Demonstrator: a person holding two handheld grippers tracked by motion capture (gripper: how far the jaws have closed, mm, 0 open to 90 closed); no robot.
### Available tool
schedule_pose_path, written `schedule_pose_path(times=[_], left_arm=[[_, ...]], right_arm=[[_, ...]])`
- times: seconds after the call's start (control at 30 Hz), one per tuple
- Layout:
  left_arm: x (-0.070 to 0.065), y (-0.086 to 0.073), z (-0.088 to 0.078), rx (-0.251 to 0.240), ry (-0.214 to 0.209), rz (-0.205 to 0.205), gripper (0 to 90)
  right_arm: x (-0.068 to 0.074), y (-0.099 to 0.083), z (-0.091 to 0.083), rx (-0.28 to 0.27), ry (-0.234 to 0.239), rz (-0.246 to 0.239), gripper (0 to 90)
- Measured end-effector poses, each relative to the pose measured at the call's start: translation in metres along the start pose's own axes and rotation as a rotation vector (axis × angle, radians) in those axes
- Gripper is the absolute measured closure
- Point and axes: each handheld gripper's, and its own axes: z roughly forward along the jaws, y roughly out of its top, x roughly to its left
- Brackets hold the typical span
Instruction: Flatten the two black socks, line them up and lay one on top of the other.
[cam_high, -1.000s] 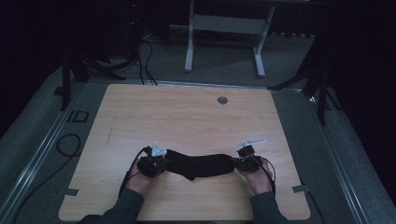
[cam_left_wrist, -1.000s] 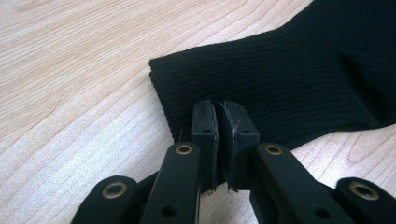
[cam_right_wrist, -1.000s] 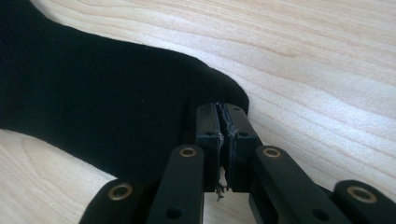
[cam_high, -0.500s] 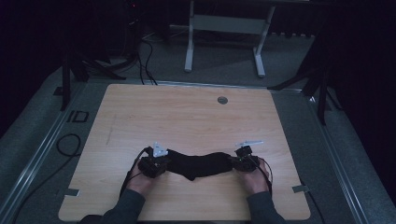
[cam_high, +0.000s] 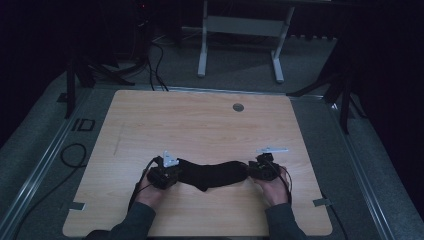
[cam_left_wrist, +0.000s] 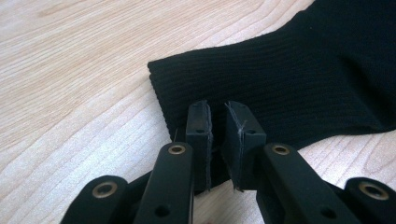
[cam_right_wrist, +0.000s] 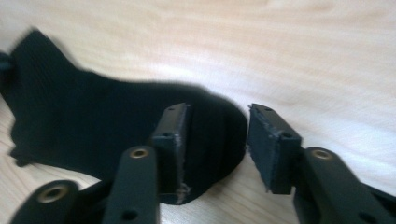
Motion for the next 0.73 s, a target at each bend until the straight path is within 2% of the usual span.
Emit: schedule_pose_path(times=[0.1,0.17,0.27,0.47,0.53,0.67,0.73], left_arm=[[0.000,0.000,0.000,-0.006,-0.004,-0.013,79.5],[0.000,0.000,-0.001,-0.010,-0.007,-0.017,78.3],[0.001,0.000,-0.002,-0.029,-0.011,-0.034,73.7],[0.005,0.002,-0.012,-0.102,-0.018,-0.063,64.6],[0.007,0.002,-0.015,-0.124,-0.021,-0.070,62.8],[0.013,0.001,-0.020,-0.139,-0.009,-0.084,61.0],[0.019,0.001,-0.023,-0.145,0.003,-0.097,60.4]], right_arm=[[-0.003,0.004,-0.016,-0.065,-0.008,0.007,52.5],[-0.004,0.005,-0.023,-0.085,-0.009,0.008,51.6],[-0.007,0.004,-0.026,-0.081,-0.017,0.008,50.8],[-0.013,-0.001,-0.018,-0.040,-0.025,0.014,50.2],[-0.013,-0.002,-0.017,-0.031,-0.041,0.003,50.2],[-0.013,-0.003,-0.016,-0.018,-0.060,-0.011,50.1],[-0.014,-0.003,-0.015,-0.009,-0.086,-0.023,50.0]])
